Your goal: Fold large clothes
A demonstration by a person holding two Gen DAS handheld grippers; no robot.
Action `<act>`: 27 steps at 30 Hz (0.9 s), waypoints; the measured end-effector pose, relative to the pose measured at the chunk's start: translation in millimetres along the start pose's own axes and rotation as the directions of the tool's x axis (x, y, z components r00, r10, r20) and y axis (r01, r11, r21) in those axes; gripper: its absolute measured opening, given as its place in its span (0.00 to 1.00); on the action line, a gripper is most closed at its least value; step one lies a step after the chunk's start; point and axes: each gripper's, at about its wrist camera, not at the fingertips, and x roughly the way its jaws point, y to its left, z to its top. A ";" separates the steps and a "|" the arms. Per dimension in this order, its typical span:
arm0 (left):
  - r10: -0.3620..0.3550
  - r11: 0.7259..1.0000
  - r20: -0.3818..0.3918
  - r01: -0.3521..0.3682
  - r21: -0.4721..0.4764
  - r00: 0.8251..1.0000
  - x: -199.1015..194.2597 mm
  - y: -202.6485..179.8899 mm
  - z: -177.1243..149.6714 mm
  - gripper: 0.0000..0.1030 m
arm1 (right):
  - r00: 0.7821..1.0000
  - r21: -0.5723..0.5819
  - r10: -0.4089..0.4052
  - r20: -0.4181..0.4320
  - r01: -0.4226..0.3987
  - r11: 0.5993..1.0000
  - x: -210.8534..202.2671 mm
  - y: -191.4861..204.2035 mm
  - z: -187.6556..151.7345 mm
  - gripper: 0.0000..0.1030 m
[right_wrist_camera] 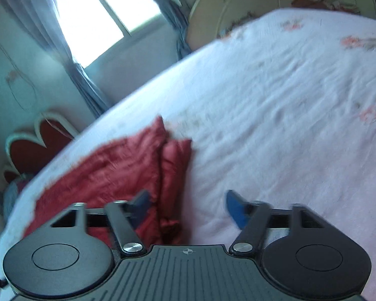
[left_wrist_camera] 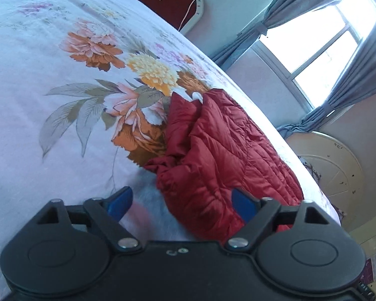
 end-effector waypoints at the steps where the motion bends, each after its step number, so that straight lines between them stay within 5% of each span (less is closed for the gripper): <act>1: -0.004 1.000 0.002 0.004 -0.002 1.000 -0.4 -0.3 0.1 0.75 | 1.000 -0.020 0.019 -0.014 -0.019 1.000 -1.4 8.1 0.3 0.10; 9: -0.022 0.999 -0.041 0.020 -0.046 0.999 34.3 -2.1 9.8 0.64 | 0.971 -0.289 0.136 -0.198 -0.190 0.938 38.4 135.9 -22.6 0.07; 14: -0.058 0.997 -0.058 0.054 -0.054 0.997 48.0 1.6 18.0 0.35 | 0.952 -0.372 0.131 -0.278 -0.232 0.899 73.0 186.1 -46.4 0.07; 20: -0.122 0.991 -0.055 0.118 -0.062 0.991 45.9 10.0 14.9 0.25 | 0.938 -0.435 -0.012 -0.348 -0.150 0.888 127.0 191.8 -82.4 0.00; 23: -0.133 0.989 -0.064 0.129 -0.070 0.989 46.5 13.4 15.8 0.25 | 0.932 -0.376 0.001 -0.362 -0.147 0.915 127.1 187.1 -75.0 0.00; 27: -0.132 0.989 -0.077 0.126 -0.073 0.988 46.4 12.1 18.6 0.25 | 0.951 -0.313 0.074 -0.300 -0.172 0.934 88.6 181.1 -55.4 0.00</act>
